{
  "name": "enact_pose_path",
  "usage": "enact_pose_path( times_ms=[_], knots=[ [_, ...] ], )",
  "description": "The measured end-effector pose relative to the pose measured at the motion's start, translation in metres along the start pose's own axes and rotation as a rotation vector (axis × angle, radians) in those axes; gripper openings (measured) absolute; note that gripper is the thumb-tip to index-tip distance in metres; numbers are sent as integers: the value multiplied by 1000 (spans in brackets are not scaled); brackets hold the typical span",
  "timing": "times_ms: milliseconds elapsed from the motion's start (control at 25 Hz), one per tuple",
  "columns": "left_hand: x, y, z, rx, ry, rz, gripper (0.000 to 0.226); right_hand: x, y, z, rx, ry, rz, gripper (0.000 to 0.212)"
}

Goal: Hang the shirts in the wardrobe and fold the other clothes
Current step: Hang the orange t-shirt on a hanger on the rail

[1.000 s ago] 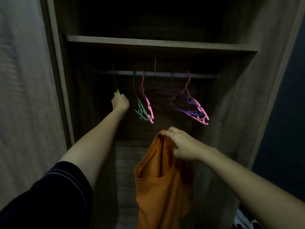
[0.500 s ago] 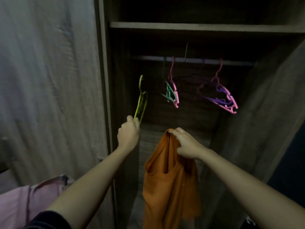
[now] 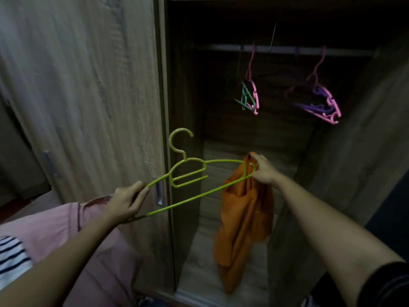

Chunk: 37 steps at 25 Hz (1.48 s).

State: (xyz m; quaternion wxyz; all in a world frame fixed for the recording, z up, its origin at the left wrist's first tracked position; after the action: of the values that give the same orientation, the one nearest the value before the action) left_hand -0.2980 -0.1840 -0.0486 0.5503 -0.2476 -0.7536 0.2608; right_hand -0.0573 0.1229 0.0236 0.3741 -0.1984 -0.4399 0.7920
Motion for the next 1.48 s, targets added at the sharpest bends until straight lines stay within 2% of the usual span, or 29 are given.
enact_pose_path(
  times_ms=[80,200,280,360,440,520,600,640,680,720,760,880,1000,1080,1200,1280,1360,1400,1480],
  knots=[
    [10,3,-5,2,98,21,42,-3,-5,6,-89,-44,31,74],
    [27,23,-30,-74,207,49,41,-17,-4,34,-268,-225,133,79],
    [38,36,-50,-142,253,68,37,-28,-6,52,-309,-413,107,69],
    [46,45,-60,-232,215,17,36,-35,-17,60,-368,-627,-70,41],
    [52,51,-64,-257,146,-71,42,-39,-32,57,-439,-761,-311,36],
    [60,54,-73,-80,34,-185,42,-35,-44,54,-515,-815,-426,34],
    [67,59,-91,101,-79,-318,36,-31,-52,59,-551,-828,-468,32],
    [66,63,-104,120,-9,-369,35,-31,-56,62,-553,-836,-501,32],
    [61,70,-117,133,133,-394,34,-31,-61,64,-552,-844,-540,32],
    [51,81,-126,151,257,-373,35,-32,-66,65,-544,-852,-574,33],
    [38,94,-132,165,304,-304,40,-35,-72,66,-525,-858,-594,34],
    [9,121,-129,105,166,-8,57,-40,-90,62,-496,-867,-657,34],
    [18,117,-101,-259,-72,235,58,-42,-108,43,-554,-849,-670,35],
    [29,107,-75,-336,-83,405,53,-43,-118,20,-596,-845,-634,37],
    [61,89,-65,-202,-20,647,62,-43,-108,-5,-746,-907,-555,37],
    [84,82,-78,-267,30,678,62,-43,-90,-6,-772,-917,-469,37],
    [97,79,-96,-373,-21,641,27,-45,-82,-3,-671,-804,-443,46],
    [99,79,-100,-431,-73,610,18,-46,-82,-5,-615,-737,-458,50],
    [98,79,-106,-480,-156,543,38,-48,-81,-13,-546,-654,-467,51]
  ],
)
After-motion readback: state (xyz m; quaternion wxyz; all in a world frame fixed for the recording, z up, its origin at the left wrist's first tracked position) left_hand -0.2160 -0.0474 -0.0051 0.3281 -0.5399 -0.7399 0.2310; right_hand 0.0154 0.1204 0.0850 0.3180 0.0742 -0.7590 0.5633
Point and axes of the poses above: each hand's wrist, its own x-axis towards the middle knuckle, its own y-axis out of the palm, z = x × y, the point moved 1 cm from there along x, towards the middle knuckle
